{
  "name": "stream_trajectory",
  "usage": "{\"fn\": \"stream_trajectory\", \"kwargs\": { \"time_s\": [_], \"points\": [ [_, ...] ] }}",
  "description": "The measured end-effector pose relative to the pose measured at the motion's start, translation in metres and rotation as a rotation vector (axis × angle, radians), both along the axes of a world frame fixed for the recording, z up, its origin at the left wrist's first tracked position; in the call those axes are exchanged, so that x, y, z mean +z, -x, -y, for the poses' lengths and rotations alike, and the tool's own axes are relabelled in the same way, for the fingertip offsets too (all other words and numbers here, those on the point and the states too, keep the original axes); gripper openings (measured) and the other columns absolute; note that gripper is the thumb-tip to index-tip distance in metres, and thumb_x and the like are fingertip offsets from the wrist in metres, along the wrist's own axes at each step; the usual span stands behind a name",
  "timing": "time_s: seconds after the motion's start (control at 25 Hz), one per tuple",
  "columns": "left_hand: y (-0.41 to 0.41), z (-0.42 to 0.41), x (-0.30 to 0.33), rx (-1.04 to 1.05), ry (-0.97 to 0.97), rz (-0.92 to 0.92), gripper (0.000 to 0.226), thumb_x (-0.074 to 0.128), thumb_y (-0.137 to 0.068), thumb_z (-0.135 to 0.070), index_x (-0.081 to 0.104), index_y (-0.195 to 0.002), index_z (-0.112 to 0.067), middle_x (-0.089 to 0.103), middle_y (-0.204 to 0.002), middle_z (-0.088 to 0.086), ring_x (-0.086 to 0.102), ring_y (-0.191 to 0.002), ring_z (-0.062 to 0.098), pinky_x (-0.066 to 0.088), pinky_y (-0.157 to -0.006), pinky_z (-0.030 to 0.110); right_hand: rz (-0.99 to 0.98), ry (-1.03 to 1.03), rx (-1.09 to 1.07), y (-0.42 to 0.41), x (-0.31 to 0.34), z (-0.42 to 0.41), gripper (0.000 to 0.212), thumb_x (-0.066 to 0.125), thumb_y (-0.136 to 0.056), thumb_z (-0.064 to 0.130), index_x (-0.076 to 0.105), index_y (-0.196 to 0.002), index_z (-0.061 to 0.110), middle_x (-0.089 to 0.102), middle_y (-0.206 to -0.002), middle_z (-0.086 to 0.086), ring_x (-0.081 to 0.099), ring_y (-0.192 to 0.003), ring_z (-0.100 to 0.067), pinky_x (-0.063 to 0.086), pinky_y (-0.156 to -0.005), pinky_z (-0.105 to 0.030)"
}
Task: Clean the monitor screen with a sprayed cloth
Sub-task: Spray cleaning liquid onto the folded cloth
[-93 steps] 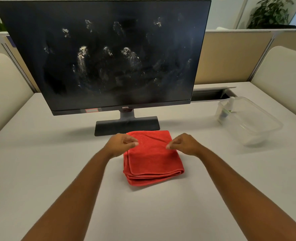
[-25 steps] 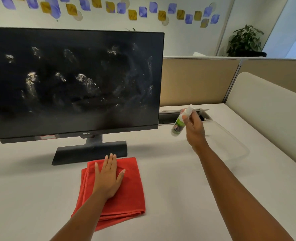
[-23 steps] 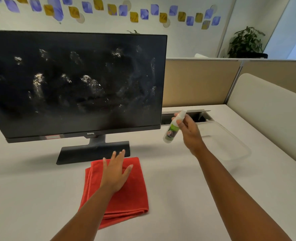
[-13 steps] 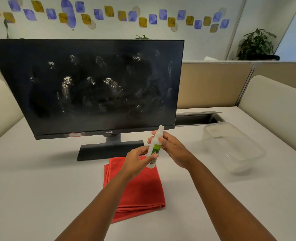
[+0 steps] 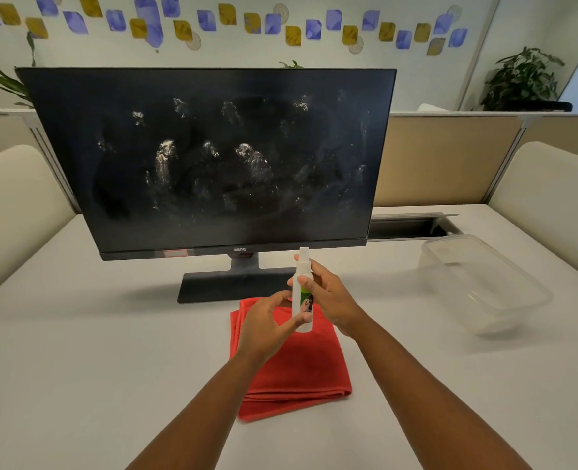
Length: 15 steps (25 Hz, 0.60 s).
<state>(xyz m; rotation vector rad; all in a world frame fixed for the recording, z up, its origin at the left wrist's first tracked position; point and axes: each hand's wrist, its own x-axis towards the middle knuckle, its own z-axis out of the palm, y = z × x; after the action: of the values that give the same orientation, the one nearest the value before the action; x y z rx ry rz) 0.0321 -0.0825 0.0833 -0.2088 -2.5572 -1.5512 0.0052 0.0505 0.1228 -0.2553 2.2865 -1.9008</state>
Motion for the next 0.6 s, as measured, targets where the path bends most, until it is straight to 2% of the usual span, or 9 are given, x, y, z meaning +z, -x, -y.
{"fn": "stream_trajectory", "kwargs": {
  "time_s": [0.04,0.12,0.24,0.32,0.4,0.44,0.56,0.6],
  "points": [
    [-0.002,0.009,-0.006,0.008,0.081,-0.027,0.055,0.056,-0.075,-0.057,0.056,-0.118,-0.022,0.062,-0.114,-0.004,0.054,-0.101,0.006,0.044,-0.090,0.027,-0.003,-0.016,-0.032,0.001,-0.004,0.000,0.040,0.045,-0.095,0.020,0.036,-0.134,0.021,0.057,-0.123,-0.005,0.058,-0.107,-0.017,0.048,-0.086,-0.024],
    [-0.004,0.033,-0.024,0.105,0.265,-0.087,0.055,0.040,-0.083,-0.052,0.047,-0.128,-0.021,0.055,-0.129,0.002,0.048,-0.119,0.018,0.035,-0.102,0.035,-0.001,-0.109,-0.074,0.001,-0.010,-0.002,0.049,0.046,-0.095,0.021,0.028,-0.141,0.019,0.050,-0.134,-0.008,0.053,-0.116,-0.024,0.045,-0.093,-0.034],
    [-0.010,0.066,-0.055,0.104,0.557,0.017,0.061,0.022,-0.089,-0.044,0.019,-0.143,-0.016,0.026,-0.152,0.005,0.019,-0.141,0.022,0.008,-0.116,0.041,-0.022,-0.290,-0.067,-0.003,-0.024,-0.001,0.057,0.045,-0.095,0.026,0.017,-0.145,0.023,0.042,-0.141,-0.006,0.050,-0.109,-0.017,0.043,-0.088,-0.031],
    [-0.013,0.074,-0.069,0.036,0.640,0.120,0.069,0.013,-0.085,-0.050,0.001,-0.144,-0.017,0.005,-0.156,0.003,0.001,-0.144,0.018,-0.004,-0.115,0.044,-0.071,-0.383,-0.068,-0.006,-0.033,0.002,0.055,0.043,-0.096,0.029,0.017,-0.145,0.025,0.042,-0.141,-0.007,0.049,-0.111,-0.018,0.041,-0.086,-0.028],
    [-0.014,0.076,-0.078,0.010,0.691,0.159,0.070,0.009,-0.084,-0.051,-0.009,-0.142,-0.017,-0.005,-0.156,0.001,-0.007,-0.143,0.017,-0.009,-0.114,0.046,-0.086,-0.458,-0.062,-0.007,-0.043,0.005,0.054,0.042,-0.096,0.031,0.019,-0.145,0.026,0.041,-0.143,-0.008,0.048,-0.118,-0.023,0.042,-0.090,-0.030],
    [-0.014,0.076,-0.081,0.009,0.711,0.160,0.068,0.009,-0.086,-0.051,-0.012,-0.142,-0.017,-0.006,-0.156,0.001,-0.008,-0.143,0.017,-0.010,-0.113,0.046,-0.082,-0.494,-0.053,-0.007,-0.046,0.007,0.054,0.042,-0.096,0.032,0.019,-0.144,0.027,0.042,-0.142,-0.008,0.051,-0.114,-0.023,0.045,-0.087,-0.029],
    [-0.015,0.077,-0.083,0.023,0.725,0.143,0.063,0.014,-0.093,-0.047,-0.015,-0.141,-0.018,-0.007,-0.156,0.000,-0.007,-0.143,0.016,-0.009,-0.113,0.046,-0.052,-0.564,-0.035,-0.007,-0.053,0.012,0.054,0.042,-0.096,0.036,0.017,-0.144,0.032,0.049,-0.134,-0.009,0.061,-0.082,-0.016,0.050,-0.062,-0.017],
    [-0.015,0.077,-0.083,0.027,0.720,0.130,0.063,0.012,-0.091,-0.047,-0.018,-0.139,-0.019,-0.008,-0.155,-0.001,-0.007,-0.143,0.016,-0.009,-0.114,0.046,-0.057,-0.586,-0.032,-0.006,-0.054,0.013,0.055,0.042,-0.096,0.035,0.016,-0.144,0.033,0.049,-0.135,-0.009,0.063,-0.085,-0.019,0.051,-0.065,-0.022]
  ]
}}
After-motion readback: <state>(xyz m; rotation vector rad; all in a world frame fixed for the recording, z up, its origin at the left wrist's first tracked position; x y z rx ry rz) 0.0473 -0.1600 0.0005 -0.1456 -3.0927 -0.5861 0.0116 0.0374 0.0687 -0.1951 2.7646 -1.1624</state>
